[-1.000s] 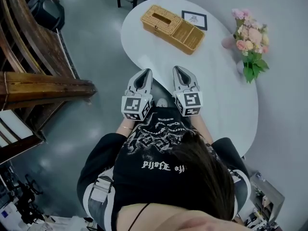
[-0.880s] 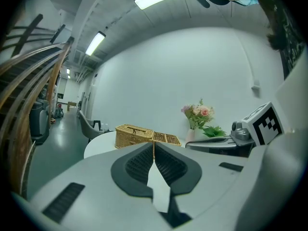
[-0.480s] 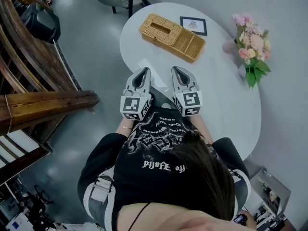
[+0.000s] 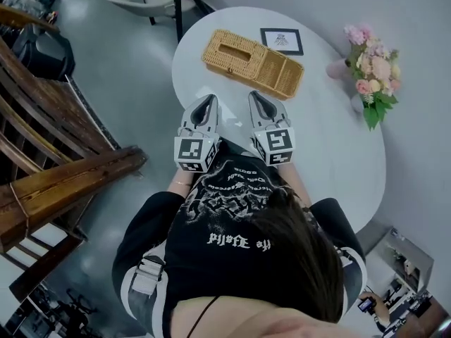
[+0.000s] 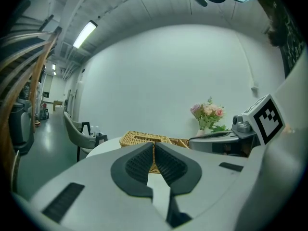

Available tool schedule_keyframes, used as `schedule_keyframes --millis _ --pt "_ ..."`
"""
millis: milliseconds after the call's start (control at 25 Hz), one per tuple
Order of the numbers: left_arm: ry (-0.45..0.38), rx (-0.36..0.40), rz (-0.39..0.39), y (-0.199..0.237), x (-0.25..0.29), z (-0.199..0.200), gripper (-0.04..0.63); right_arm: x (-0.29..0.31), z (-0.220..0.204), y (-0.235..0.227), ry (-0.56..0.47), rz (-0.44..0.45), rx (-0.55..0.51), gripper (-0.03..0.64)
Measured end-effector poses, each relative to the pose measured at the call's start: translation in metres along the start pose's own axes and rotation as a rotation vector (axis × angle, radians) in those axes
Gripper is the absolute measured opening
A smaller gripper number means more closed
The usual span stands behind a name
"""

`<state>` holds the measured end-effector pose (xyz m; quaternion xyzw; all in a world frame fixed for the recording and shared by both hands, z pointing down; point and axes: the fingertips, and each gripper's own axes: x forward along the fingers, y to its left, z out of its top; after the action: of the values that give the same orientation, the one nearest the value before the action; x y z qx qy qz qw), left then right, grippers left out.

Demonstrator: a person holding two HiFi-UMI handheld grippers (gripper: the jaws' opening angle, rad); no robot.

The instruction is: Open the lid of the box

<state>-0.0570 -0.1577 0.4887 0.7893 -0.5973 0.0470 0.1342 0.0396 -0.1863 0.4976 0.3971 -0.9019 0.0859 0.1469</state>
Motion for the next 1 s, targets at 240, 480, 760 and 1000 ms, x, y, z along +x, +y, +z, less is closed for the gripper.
schedule_keyframes --millis 240,480,760,1000 --pt "0.008 0.007 -0.033 0.030 0.021 0.007 0.028 0.034 0.015 0.003 0.036 -0.011 -0.010 0.072" --pt "0.018 0.012 -0.073 0.050 0.031 0.011 0.028 0.061 0.023 0.014 0.079 0.005 -0.048 0.094" --pt "0.023 0.024 -0.112 0.072 0.037 0.013 0.028 0.089 0.021 0.020 0.162 -0.004 -0.112 0.130" --pt "0.045 0.028 -0.137 0.083 0.043 0.010 0.028 0.105 0.008 0.021 0.251 0.002 -0.129 0.130"
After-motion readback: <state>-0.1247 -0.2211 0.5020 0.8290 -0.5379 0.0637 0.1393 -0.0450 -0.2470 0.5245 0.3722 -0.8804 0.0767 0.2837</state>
